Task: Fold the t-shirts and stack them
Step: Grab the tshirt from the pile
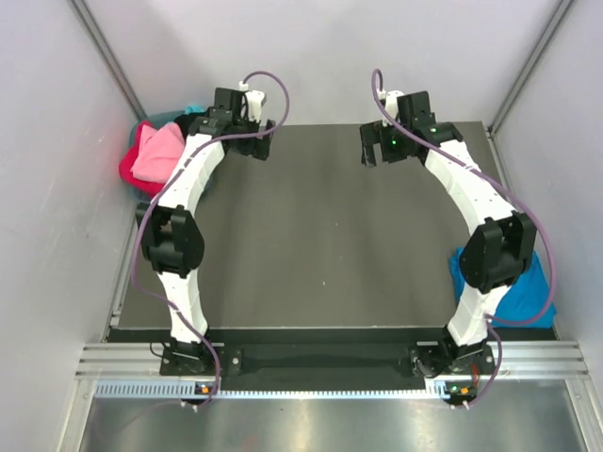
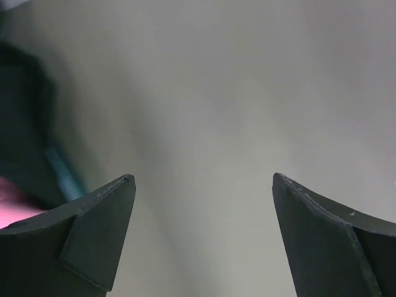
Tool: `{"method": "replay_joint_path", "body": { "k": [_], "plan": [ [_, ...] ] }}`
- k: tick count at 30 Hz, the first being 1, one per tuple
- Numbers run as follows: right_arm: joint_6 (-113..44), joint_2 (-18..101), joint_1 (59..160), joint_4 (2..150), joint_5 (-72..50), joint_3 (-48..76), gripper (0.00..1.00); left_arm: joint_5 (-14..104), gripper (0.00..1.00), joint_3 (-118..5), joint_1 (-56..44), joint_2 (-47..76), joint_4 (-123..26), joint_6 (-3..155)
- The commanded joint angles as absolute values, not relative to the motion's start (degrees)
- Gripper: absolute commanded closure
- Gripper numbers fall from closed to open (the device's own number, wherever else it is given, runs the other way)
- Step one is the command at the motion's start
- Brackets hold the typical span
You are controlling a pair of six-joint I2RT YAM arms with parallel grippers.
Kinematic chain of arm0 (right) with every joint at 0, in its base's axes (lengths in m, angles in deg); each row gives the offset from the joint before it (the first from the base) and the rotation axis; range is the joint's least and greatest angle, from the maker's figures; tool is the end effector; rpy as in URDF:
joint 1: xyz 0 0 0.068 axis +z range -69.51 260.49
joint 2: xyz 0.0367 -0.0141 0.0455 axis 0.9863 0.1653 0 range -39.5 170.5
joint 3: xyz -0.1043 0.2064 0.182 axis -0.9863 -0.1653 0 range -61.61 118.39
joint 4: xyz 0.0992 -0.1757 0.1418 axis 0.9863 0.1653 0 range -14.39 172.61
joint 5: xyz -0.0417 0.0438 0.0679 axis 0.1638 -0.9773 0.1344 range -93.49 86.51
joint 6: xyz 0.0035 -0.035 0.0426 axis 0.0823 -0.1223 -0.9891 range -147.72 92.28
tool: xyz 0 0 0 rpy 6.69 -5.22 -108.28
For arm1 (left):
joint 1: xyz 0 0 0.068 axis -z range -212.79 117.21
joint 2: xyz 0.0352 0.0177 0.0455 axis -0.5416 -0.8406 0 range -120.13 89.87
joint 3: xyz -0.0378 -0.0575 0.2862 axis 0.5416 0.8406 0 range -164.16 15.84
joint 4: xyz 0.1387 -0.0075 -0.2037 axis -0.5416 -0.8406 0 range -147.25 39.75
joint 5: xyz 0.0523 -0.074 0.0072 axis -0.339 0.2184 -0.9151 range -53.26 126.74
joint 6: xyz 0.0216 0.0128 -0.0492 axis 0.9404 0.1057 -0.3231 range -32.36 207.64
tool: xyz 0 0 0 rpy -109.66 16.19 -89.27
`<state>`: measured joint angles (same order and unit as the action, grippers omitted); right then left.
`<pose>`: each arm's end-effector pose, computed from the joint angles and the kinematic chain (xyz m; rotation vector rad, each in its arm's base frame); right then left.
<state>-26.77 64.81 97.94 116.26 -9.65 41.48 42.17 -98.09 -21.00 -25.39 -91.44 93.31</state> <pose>0.3842 0.1250 0.3715 -0.4244 2.2721 0.2711 0.4443 -0.0963 0.3516 0.3990 2.2796 -0.1638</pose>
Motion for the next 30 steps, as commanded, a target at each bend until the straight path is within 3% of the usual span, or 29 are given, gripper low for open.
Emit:
{"method": "replay_joint_path", "body": {
  "k": [1, 7, 15, 21, 30],
  "plan": [
    [-31.15, 62.81, 98.33, 112.44, -11.58, 40.17, 0.00, 33.94, 0.07, -100.42, -24.70, -21.92, -92.09, 101.08],
    [-23.60, 62.97, 98.33, 113.75, -20.18, 39.11, 0.00, 31.47, 0.15, -110.89, -34.35, -29.12, -93.41, 102.32],
    [-20.87, 61.31, 98.33, 115.69, -30.21, 38.06, 0.03, 33.13, 0.37, -113.88, -41.57, -35.19, -92.35, 101.44],
    [-19.55, 59.64, 98.33, 115.87, -29.42, 34.20, 0.04, 33.23, 0.30, -115.47, -42.02, -38.88, -92.18, 101.61],
    [-18.58, 58.32, 98.33, 116.22, -29.86, 31.82, 0.04, 29.98, 0.32, -114.42, -42.02, -41.96, -91.74, 103.63]
  ]
}}
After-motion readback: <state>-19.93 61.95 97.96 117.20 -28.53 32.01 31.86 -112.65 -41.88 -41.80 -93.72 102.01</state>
